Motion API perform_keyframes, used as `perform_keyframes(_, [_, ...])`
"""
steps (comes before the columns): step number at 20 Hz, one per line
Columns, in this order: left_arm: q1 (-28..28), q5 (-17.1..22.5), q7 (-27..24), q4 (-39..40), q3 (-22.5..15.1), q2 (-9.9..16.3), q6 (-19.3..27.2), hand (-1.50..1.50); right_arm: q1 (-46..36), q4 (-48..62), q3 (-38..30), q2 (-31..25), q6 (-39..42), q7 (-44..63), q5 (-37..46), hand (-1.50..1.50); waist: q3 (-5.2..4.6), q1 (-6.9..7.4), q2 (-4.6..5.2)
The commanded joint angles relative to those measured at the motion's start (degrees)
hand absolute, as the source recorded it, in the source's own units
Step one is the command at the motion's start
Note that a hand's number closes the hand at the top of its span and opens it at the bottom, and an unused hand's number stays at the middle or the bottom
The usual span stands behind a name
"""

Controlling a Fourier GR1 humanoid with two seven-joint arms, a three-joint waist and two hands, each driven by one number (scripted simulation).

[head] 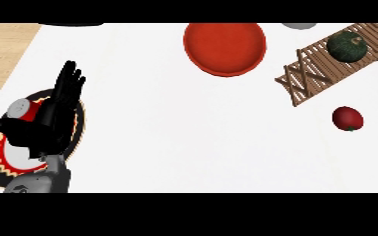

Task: Pick the squash from the tray and place it in the tiered shelf

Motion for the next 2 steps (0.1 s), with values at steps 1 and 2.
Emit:
perform_keyframes(1, [-0.3,0.4,-1.0,1.0,0.7,0.5,-0.5,0.00,2.4,-0.4,-0.8,-1.4,2.9,-2.8,-0.6,-1.50,0.11,0.21,0.23])
perform_keyframes(2, [-0.2,0.2,0.6,-0.5,0.3,0.7,-0.4,0.00,3.4,0.1,-1.2,-2.3,5.2,-2.9,-1.2,-1.50,0.09,-0.12,-0.22])
